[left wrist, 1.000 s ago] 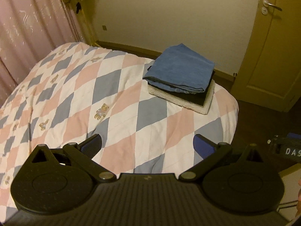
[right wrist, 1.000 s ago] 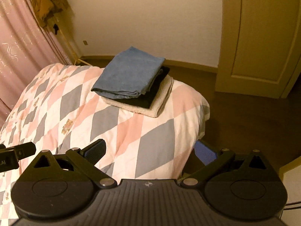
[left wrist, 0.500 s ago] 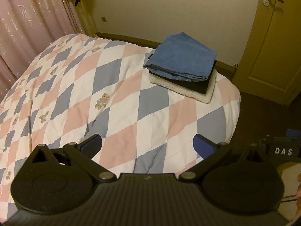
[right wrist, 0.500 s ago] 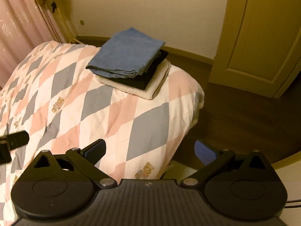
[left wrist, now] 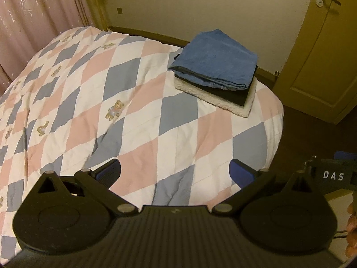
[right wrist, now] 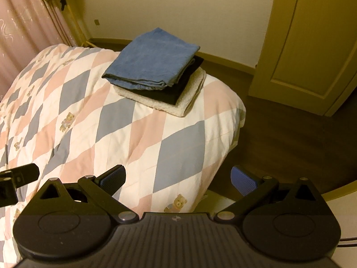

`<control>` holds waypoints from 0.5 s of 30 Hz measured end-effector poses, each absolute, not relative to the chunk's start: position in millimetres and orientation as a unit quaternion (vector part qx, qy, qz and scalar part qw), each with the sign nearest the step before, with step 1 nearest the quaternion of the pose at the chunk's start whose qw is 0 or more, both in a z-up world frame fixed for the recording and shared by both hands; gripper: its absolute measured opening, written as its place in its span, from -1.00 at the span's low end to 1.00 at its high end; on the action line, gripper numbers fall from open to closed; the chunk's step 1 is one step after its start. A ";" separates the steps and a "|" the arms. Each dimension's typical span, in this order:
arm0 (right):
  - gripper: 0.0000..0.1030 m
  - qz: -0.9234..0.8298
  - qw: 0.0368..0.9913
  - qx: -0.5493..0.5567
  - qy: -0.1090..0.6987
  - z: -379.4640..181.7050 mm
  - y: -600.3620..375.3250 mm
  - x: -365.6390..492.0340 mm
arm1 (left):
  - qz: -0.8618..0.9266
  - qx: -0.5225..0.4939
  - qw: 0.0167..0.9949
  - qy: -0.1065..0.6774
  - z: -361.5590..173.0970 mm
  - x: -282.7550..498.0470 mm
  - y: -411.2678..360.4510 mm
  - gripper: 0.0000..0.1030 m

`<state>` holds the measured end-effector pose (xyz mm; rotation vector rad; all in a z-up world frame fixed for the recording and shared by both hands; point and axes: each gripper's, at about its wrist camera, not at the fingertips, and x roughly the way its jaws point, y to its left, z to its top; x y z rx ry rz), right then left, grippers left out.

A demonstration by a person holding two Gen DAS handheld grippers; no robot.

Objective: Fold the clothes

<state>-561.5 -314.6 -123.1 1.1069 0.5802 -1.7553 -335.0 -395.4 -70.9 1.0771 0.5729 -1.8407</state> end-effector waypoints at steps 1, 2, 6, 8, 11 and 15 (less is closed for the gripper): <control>1.00 -0.718 0.474 0.452 0.237 -123.3 -317.1 -561.5 | -0.744 0.437 0.451 0.229 -71.3 -335.0 -397.4 0.99; 1.00 -0.718 0.474 0.451 0.238 -123.6 -319.8 -561.4 | -0.743 0.437 0.453 0.226 -71.5 -334.9 -399.0 0.99; 1.00 -0.717 0.475 0.448 0.243 -124.2 -332.0 -560.4 | -0.743 0.434 0.460 0.219 -71.7 -333.7 -406.9 0.99; 1.00 -0.716 0.477 0.447 0.246 -124.9 -338.3 -560.0 | -0.743 0.429 0.464 0.220 -72.1 -332.8 -411.6 0.99; 1.00 -0.713 0.477 0.446 0.255 -127.9 -348.3 -559.1 | -0.740 0.427 0.469 0.223 -74.5 -332.4 -419.8 0.99; 1.00 -0.712 0.474 0.447 0.262 -131.7 -359.6 -561.2 | -0.742 0.427 0.460 0.235 -80.3 -333.3 -432.4 0.99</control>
